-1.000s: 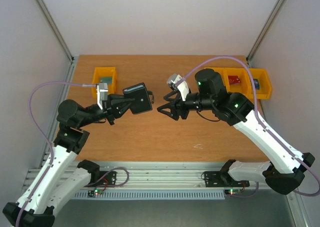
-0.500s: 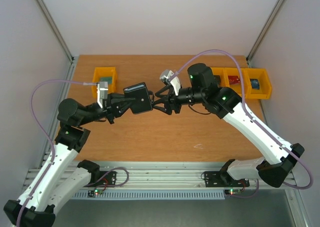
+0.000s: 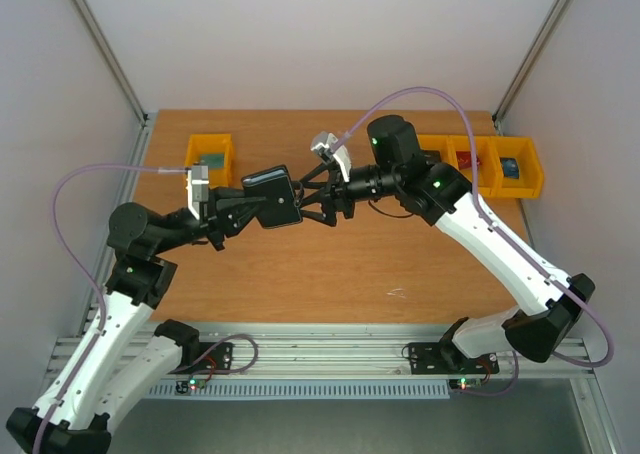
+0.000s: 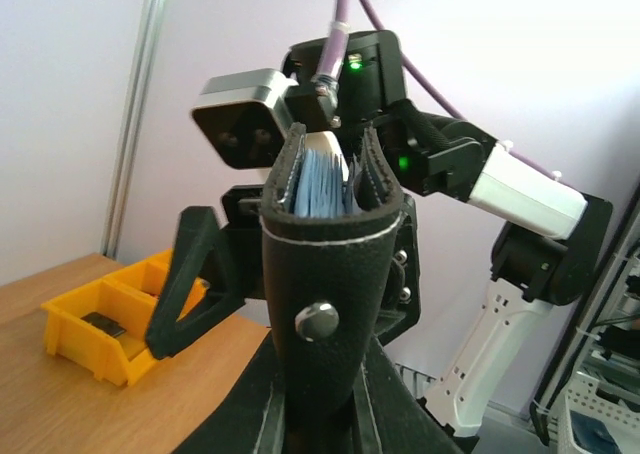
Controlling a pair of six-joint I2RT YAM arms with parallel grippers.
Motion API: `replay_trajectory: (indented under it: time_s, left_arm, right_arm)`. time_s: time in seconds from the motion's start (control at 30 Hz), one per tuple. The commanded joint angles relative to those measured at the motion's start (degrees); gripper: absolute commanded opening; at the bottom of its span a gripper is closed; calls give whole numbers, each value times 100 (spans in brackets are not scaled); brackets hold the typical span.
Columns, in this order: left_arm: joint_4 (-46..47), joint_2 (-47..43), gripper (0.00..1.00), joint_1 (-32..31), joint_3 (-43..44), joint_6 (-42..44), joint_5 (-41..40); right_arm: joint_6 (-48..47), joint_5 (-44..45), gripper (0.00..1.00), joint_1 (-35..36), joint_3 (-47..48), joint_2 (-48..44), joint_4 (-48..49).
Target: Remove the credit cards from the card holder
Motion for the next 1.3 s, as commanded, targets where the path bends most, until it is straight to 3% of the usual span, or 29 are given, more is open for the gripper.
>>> replay_trajectory:
  time_s: [0.0, 0.07, 0.2, 0.27, 0.37, 0.57, 0.63, 0.7, 0.87, 0.93, 0.97, 1.0, 1.17, 1.27]
  left_arm:
    - [335, 20, 0, -71, 61, -75, 80]
    - [331, 20, 0, -71, 43, -96, 72]
    - [301, 43, 0, -78, -33, -149, 72]
    - [272, 58, 0, -92, -79, -152, 81]
    - [238, 47, 0, -97, -117, -157, 26]
    - [49, 7, 3, -95, -222, -203, -502]
    - [-118, -4, 26, -97, -250, -203, -868]
    - [-236, -17, 45, -89, -288, -188, -1180]
    - [-417, -27, 68, -88, -398, -55, -1477]
    - [-440, -51, 78, -82, -423, -41, -1604]
    - [-449, -46, 93, -81, -423, 13, -1640]
    - [-473, -46, 99, -80, -413, 98, -1654]
    - [-846, -16, 99, -80, -356, 712, -1834]
    - [-928, 16, 99, -85, -362, 855, -1947]
  right_arm:
    - [244, -1061, 94, 114, 363, 159, 442]
    - [290, -1197, 96, 141, 431, 197, 340]
    - [388, -1333, 90, 254, 453, 244, 418]
    - [451, -1445, 77, 274, 491, 289, 450]
    - [550, -1529, 43, 273, 530, 305, 478]
    - [573, -1135, 18, 256, 636, 320, 136]
    - [611, -897, 6, 262, 670, 324, -17]
    - [676, -586, 1, 256, 651, 287, -72]
    - [995, 10, 1, 261, 572, 202, -57]
    - [1132, 523, 1, 281, 577, 175, -116]
    - [1219, 943, 1, 315, 620, 173, -258]
    - [1316, 1534, 1, 380, 691, 199, -431]
    - [1660, 4664, 1, 1171, 1493, 598, -1603]
    - [1727, 6100, 1, 1745, 2182, 1056, -2253]
